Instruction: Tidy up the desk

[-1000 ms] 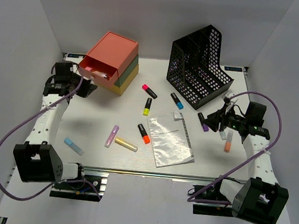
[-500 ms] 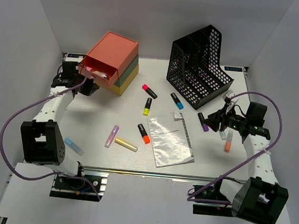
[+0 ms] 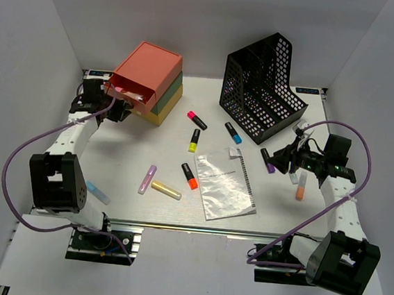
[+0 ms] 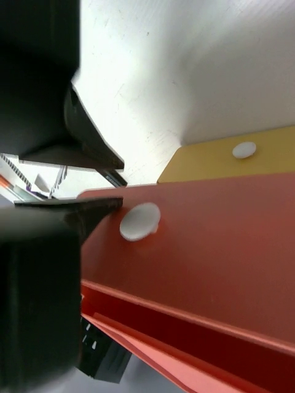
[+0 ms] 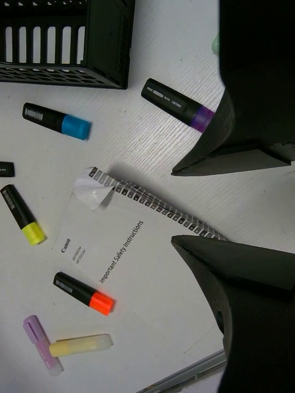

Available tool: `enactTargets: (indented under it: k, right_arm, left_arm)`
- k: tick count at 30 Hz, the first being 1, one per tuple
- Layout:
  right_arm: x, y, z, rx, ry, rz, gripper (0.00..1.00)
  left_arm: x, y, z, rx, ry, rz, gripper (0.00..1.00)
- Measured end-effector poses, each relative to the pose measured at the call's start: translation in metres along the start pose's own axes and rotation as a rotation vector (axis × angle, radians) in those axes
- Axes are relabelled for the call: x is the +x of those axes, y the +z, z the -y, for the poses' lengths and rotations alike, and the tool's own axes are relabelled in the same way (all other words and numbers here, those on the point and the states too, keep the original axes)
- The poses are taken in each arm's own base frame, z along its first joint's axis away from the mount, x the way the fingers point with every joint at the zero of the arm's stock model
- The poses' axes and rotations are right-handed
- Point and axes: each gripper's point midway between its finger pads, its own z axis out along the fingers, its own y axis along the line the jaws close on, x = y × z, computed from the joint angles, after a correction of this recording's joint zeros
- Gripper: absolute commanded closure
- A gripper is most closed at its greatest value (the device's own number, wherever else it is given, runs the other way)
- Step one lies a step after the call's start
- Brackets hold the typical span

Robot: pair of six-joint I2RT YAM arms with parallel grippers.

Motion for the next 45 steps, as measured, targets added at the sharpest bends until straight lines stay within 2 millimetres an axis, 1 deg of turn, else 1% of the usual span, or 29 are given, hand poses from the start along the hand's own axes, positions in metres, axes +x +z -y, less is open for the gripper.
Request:
enactTargets:
  k: [1,2,5,7,9,11,12,18,19,21,22,31,34,42,45]
  right_arm:
    - [0.000,0.000,0.000,-0.001,0.000,0.000,0.51]
    - [0.000,0.000,0.000,-0.001,-0.002,0.001,0.51]
    - [0.000,0.000,0.000,-0.002,-0.005,0.001,0.51]
    - [0.000,0.000,0.000,-0.003,-0.006,0.000,0.51]
    - [0.001,0.000,-0.001,-0.004,-0.007,-0.001,0.51]
    - [0.002,0.000,-0.001,-0.007,-0.003,-0.003,0.51]
    - [0.002,0.000,-0.001,-0.008,0.001,-0.004,0.51]
    - [0.005,0.001,-0.001,-0.014,0.014,-0.012,0.51]
    - [0.005,0.001,-0.001,-0.013,0.013,-0.012,0.51]
    - [0.005,0.001,-0.001,-0.014,0.014,-0.013,0.51]
    - [0.006,0.001,-0.001,-0.014,0.014,-0.013,0.51]
    - [0.007,0.002,-0.001,-0.015,0.016,-0.015,0.51]
    - [0.007,0.002,0.000,-0.016,0.020,-0.017,0.51]
    - [0.010,0.003,0.000,-0.019,0.027,-0.022,0.51]
    - [0.010,0.003,0.000,-0.019,0.026,-0.023,0.51]
  left_arm:
    - [0.000,0.002,-0.001,-0.002,0.001,-0.003,0.61]
    - [0.001,0.003,-0.001,-0.001,-0.002,-0.006,0.57]
    - [0.001,0.009,-0.001,-0.004,-0.006,-0.017,0.56]
    - [0.001,0.013,-0.001,-0.003,-0.007,-0.024,0.54]
    - [0.002,0.015,0.000,0.001,-0.006,-0.030,0.46]
    - [0.002,0.017,0.001,0.005,-0.007,-0.033,0.44]
    - [0.001,0.018,0.002,0.007,-0.007,-0.034,0.40]
    - [-0.002,0.024,0.012,0.030,0.003,-0.040,0.37]
    - [-0.002,0.025,0.014,0.037,0.006,-0.041,0.34]
    - [-0.002,0.027,0.015,0.042,0.009,-0.046,0.32]
    - [-0.002,0.028,0.015,0.045,0.009,-0.048,0.28]
    - [0.002,0.040,0.018,0.076,0.014,-0.081,0.26]
    - [0.003,0.044,0.020,0.089,0.018,-0.090,0.20]
    - [0.004,0.044,0.026,0.120,0.029,-0.101,0.16]
    - [0.004,0.044,0.027,0.126,0.031,-0.105,0.17]
